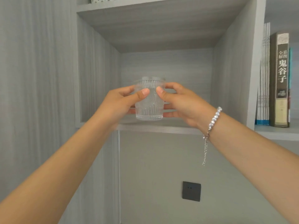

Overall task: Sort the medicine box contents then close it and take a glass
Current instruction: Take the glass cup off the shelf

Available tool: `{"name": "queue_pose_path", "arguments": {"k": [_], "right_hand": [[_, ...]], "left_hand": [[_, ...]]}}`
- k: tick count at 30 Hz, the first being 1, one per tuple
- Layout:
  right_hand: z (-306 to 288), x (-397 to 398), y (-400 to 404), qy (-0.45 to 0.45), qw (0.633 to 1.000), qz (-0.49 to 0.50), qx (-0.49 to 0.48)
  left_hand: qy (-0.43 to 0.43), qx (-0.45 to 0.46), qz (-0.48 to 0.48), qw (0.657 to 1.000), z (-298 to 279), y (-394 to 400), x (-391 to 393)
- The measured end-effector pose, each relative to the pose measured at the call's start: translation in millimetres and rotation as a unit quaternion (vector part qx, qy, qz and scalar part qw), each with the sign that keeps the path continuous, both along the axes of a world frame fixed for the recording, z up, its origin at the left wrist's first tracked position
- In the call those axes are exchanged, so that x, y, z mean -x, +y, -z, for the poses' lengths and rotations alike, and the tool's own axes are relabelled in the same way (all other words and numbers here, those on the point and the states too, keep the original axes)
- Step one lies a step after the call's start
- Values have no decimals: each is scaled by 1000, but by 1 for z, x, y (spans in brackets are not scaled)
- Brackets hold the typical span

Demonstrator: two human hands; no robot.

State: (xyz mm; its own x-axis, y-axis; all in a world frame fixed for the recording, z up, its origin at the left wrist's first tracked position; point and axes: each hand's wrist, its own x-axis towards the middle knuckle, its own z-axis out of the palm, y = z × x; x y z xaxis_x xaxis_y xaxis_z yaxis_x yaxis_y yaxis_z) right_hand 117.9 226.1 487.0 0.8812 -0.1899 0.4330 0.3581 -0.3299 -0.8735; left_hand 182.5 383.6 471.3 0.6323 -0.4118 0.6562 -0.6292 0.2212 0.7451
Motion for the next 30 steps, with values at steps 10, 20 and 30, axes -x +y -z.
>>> {"name": "queue_pose_path", "arguments": {"k": [10,20,30], "right_hand": [[55,137,-21,-74,994,62,41],[150,245,-77,5,986,152,67],[271,325,-165,108,983,126,-74]], "left_hand": [[-34,-50,53,997,44,-19,108],[36,-80,172,981,143,-86,181],[168,-155,199,953,268,-178,258]]}}
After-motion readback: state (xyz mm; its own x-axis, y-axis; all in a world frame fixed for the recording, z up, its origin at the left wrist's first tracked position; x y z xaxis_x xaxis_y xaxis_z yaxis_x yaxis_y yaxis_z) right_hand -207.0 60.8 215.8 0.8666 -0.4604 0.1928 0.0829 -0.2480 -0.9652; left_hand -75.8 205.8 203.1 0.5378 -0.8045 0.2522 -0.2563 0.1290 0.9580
